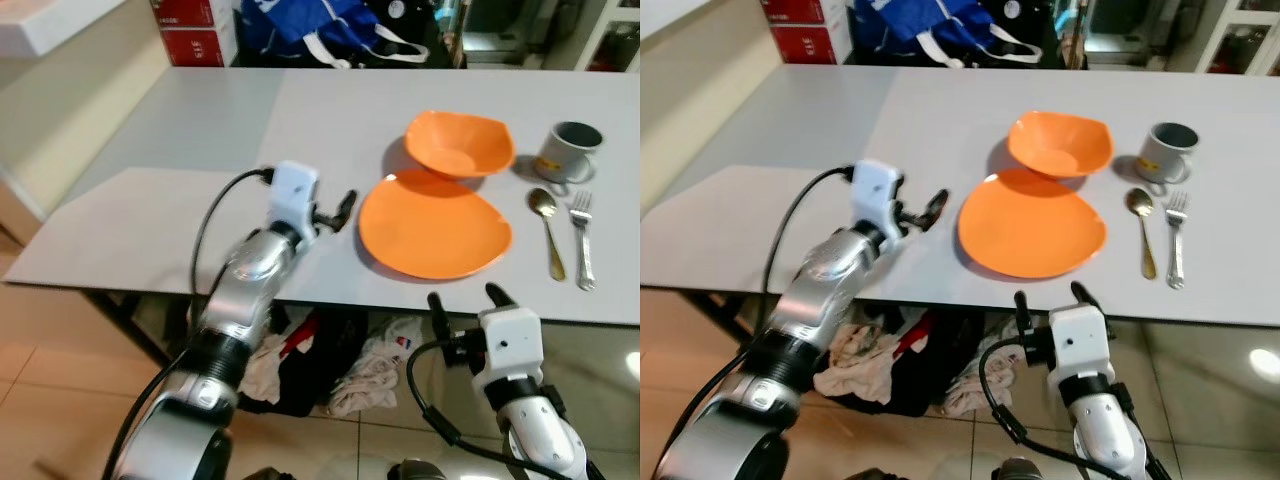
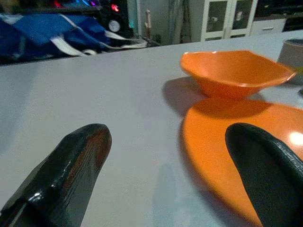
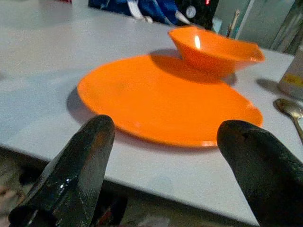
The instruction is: Setting the table
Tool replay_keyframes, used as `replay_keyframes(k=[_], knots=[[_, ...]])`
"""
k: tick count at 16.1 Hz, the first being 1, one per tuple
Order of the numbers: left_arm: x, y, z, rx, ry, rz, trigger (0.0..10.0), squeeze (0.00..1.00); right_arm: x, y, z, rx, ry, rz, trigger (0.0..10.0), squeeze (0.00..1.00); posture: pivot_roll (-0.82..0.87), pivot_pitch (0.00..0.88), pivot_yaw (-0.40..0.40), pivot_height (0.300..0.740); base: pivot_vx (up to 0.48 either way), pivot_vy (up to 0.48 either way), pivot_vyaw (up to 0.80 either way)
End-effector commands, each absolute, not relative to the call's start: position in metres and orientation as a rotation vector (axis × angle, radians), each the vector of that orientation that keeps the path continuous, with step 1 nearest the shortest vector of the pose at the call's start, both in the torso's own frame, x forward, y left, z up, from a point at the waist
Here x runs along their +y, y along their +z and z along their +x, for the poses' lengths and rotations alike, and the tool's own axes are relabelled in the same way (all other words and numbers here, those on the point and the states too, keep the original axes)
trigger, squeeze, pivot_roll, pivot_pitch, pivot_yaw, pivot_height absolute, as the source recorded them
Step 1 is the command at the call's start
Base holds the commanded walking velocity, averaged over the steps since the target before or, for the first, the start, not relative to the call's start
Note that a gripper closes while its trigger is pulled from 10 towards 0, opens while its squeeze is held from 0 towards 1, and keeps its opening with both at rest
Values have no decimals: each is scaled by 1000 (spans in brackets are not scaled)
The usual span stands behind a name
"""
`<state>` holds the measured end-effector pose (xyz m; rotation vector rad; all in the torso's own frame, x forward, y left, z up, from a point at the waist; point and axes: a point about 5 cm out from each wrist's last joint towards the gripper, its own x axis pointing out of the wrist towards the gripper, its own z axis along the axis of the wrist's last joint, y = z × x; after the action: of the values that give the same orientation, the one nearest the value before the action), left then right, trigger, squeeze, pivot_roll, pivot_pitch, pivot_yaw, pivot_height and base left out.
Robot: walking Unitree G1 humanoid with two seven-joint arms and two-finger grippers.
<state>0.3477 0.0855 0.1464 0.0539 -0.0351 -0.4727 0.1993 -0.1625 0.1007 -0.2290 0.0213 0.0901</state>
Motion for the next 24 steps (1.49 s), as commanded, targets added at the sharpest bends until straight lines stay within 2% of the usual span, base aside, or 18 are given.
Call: replay_keyframes(k=[1,4,6,7,11,13,19,21,24], knots=[[90,149,345,-67,-480,82,10000,0,-165,99,201,23,72,-218,10000,0,-188,22,77,727,0,0,0],[114,135,324,-81,-491,171,10000,0,-166,97,205,15,48,-198,10000,0,-171,14,85,727,0,0,0],[138,115,299,-12,-430,129,10000,0,-167,95,212,21,16,-160,10000,0,-158,12,90,727,0,0,0],[140,113,295,-5,-420,124,10000,0,-168,95,213,22,12,-157,10000,0,-158,12,90,727,0,0,0],[123,119,296,14,-387,40,10000,0,-172,90,223,37,12,-138,10000,0,-142,4,62,727,-81,0,0],[120,121,298,24,-388,29,10000,0,-173,90,227,35,10,-132,10000,0,-142,0,60,727,-309,371,0],[119,120,307,65,-390,4,10000,0,-178,86,227,43,-7,-128,10000,0,-143,0,62,727,0,476,0],[118,120,310,71,-393,4,10000,0,-178,85,227,46,-5,-135,10000,0,-148,0,62,727,0,480,-800],[114,120,311,78,-406,-12,10000,0,-179,87,227,33,-8,-140,10000,0,-155,0,64,727,0,480,0]])
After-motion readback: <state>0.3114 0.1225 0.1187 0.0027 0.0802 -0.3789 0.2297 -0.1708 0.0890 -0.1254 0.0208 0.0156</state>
